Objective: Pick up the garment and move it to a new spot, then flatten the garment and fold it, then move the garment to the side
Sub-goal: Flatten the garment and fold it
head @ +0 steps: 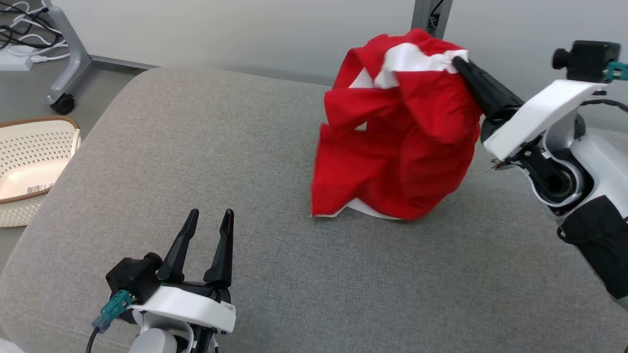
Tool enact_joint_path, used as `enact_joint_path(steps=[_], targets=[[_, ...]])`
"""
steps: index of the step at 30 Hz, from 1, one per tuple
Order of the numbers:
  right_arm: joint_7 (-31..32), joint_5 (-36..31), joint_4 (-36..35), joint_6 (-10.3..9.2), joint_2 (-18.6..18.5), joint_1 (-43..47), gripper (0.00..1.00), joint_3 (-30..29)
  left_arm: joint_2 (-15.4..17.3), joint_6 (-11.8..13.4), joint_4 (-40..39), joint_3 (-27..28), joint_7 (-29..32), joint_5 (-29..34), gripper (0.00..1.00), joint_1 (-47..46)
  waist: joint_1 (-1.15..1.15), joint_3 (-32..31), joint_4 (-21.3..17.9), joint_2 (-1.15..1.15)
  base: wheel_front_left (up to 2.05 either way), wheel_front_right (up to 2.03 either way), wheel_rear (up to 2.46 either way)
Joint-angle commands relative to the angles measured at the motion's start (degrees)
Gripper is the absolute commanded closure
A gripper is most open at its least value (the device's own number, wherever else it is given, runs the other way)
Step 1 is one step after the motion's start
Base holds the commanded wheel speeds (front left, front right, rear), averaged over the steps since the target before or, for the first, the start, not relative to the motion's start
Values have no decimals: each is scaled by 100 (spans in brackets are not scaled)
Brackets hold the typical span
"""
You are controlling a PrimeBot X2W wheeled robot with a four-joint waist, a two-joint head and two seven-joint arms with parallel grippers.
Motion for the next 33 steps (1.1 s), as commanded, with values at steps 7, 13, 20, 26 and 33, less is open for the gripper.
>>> enact_joint_path(steps=[7, 13, 20, 26, 33], targets=[[4, 166, 1733, 4, 13, 85, 100, -225, 21, -32, -30, 6, -3, -51, 0, 33, 0, 42, 13, 0, 0, 0, 0], [-228, 113, 3271, 3, 113, 106, 95, -347, 19, -23, -31, -23, -3, -60, 0, -56, 0, 190, -7, 0, 0, 0, 0], [-174, 49, 4169, 3, 303, -10, 0, -306, 20, -29, 12, -7, -3, 27, 0, -48, 0, 212, -181, 0, 0, 0, 0], [-12, -174, 4229, 3, 308, -193, 0, -50, 22, -41, 51, 37, -3, 82, 0, 17, 0, -35, -524, 0, 0, 0, 0], [-1121, -708, 3616, 3, 163, -166, 0, 303, 21, -70, -57, 127, -3, 31, 0, 85, 0, -303, -831, 0, 0, 0, 0]])
